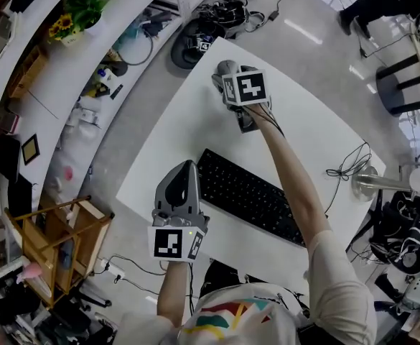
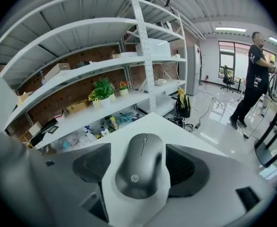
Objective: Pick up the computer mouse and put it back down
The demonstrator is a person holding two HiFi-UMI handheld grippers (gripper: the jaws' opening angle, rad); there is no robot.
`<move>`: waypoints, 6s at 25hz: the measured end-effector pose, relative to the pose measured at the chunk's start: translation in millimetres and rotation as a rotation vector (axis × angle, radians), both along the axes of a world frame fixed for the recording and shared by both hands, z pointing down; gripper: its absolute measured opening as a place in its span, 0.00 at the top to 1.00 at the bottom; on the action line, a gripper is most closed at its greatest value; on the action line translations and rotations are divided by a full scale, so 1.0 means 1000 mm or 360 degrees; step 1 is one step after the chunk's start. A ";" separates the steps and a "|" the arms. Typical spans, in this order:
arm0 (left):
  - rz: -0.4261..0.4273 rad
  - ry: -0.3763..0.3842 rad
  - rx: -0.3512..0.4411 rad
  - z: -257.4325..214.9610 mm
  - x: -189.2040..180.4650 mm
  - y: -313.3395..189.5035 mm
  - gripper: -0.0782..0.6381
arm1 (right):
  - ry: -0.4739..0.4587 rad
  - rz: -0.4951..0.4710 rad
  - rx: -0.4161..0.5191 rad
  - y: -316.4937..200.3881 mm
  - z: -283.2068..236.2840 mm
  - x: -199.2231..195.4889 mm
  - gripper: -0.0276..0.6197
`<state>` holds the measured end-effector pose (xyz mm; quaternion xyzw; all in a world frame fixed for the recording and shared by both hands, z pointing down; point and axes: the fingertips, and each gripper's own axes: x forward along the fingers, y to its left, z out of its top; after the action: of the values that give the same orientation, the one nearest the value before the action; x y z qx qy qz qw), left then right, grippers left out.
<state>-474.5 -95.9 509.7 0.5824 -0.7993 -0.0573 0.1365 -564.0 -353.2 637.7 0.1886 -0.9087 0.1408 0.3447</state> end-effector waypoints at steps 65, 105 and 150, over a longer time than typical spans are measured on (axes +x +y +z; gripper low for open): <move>0.0260 -0.0351 0.0382 -0.200 0.288 0.070 0.83 | -0.0765 -0.0101 0.0356 0.276 -0.311 0.428 0.48; 0.0459 -0.0220 0.0344 -0.173 0.287 0.026 0.83 | -0.0611 0.0153 0.0414 0.228 -0.268 0.469 0.48; 0.0824 -0.0104 0.0176 -0.104 0.362 -0.011 0.83 | 0.0367 0.0794 -0.0133 0.197 0.016 0.613 0.48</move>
<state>-112.6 -106.8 405.6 0.7756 -0.6233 -0.0453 0.0888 49.0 -156.7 654.1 0.4069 -0.7824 0.2363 0.4080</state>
